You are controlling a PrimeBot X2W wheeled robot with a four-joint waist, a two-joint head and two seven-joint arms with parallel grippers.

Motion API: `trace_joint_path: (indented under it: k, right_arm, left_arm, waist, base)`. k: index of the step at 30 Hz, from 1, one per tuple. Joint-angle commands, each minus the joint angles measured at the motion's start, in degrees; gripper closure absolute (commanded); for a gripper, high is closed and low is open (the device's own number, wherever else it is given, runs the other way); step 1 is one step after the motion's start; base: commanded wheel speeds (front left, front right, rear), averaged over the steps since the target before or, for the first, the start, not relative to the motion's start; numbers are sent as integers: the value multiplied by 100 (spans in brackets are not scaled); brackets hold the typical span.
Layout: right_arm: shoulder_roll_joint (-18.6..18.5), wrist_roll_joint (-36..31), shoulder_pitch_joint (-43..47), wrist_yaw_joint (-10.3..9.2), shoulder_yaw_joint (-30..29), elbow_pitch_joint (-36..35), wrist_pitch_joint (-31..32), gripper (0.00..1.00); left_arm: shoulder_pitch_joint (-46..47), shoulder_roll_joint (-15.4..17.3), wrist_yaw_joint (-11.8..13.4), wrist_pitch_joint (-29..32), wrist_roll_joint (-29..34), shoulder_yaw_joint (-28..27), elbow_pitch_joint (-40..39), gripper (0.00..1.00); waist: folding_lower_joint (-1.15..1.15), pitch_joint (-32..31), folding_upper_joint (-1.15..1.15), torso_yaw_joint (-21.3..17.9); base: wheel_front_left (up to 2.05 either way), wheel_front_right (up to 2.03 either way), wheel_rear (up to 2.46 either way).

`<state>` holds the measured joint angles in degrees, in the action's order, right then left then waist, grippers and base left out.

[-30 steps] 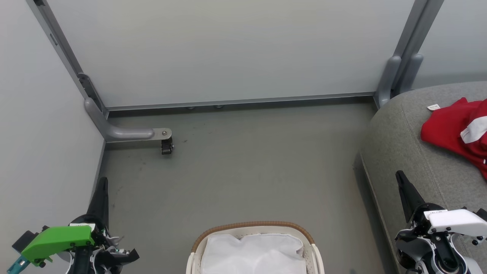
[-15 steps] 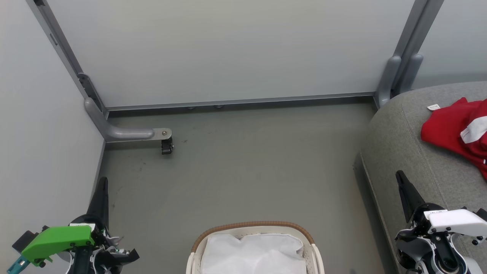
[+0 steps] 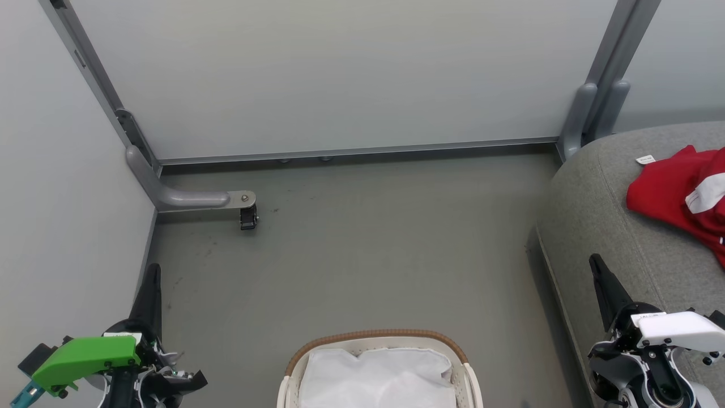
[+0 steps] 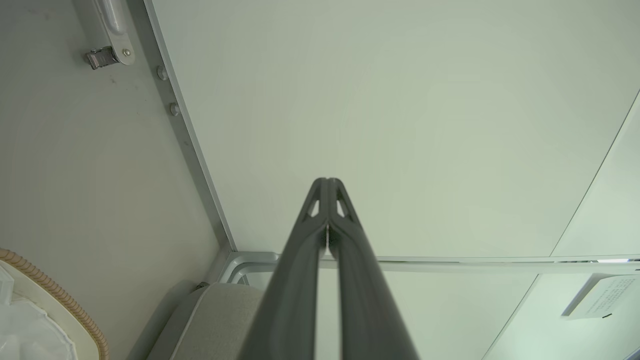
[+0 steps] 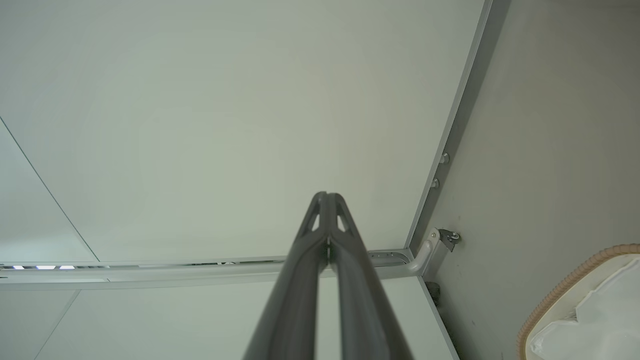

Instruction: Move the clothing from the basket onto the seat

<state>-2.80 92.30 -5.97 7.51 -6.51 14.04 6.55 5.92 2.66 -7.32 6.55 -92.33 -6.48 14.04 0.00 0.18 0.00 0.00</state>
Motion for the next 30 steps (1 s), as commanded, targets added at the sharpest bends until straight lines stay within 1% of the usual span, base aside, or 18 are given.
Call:
trace_joint_path:
  k: [1, 30]
  right_arm:
    - [-15, 21, -44, -4, -11, -19, 18, 100]
    - [-15, 22, -44, -4, -10, -19, 17, 100]
  left_arm:
    - [65, 40, -32, 18, -17, -12, -10, 100]
    - [65, 41, -32, 18, -18, -12, -11, 100]
  waist:
    - [0, 0, 0, 0]
    - [0, 0, 0, 0]
  base:
    - [0, 0, 0]
    - [0, 0, 0]
